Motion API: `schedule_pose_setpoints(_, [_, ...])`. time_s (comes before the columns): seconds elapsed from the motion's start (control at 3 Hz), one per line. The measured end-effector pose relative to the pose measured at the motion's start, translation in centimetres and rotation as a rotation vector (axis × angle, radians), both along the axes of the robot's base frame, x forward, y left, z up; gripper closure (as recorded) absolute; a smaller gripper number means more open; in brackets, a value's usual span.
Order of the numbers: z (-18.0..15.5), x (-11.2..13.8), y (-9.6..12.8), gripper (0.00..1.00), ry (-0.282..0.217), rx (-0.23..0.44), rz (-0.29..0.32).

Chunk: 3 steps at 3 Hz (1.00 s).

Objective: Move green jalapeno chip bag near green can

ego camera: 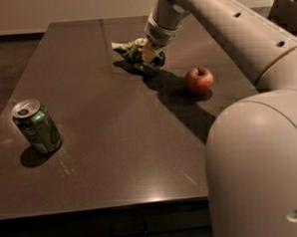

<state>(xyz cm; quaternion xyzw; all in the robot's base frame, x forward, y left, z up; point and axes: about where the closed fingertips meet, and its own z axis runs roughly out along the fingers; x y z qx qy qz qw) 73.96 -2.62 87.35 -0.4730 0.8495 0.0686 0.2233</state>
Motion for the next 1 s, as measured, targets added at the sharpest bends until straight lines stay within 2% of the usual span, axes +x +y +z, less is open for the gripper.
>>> schedule_pose_setpoints(0.33, [1.4, -2.6, 0.9, 1.00, -0.029, -0.001, 0.064])
schedule_pose_setpoints(0.67, [2.4, -5.6, 2.3, 1.00, -0.055, -0.010, 0.144])
schedule_pose_setpoints(1.0, [2.8, -10.4, 4.6, 1.00, -0.059, -0.026, 0.267])
